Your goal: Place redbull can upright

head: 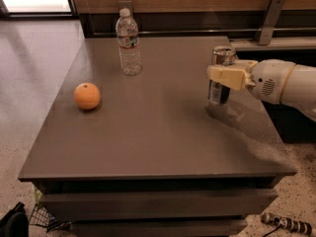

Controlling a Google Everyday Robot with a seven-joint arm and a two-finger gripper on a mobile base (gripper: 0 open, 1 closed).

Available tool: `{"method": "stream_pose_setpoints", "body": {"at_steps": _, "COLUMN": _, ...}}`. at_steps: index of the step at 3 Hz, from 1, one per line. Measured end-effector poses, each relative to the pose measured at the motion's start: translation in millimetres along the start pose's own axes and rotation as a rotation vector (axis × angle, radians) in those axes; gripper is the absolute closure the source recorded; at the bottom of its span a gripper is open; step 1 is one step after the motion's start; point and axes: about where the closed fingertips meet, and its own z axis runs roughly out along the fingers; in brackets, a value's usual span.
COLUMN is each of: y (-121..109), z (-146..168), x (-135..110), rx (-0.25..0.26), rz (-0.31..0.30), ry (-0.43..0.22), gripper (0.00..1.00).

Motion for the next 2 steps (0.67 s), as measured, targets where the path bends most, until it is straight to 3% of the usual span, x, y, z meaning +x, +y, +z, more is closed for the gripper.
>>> {"method": "stream_pose_setpoints", "body": {"at_steps": 2, "y": 24.6, "z": -15.3, "x": 30.8, "rx": -0.011, "rz": -0.193, "ry": -0.121, "gripper": 1.00}}
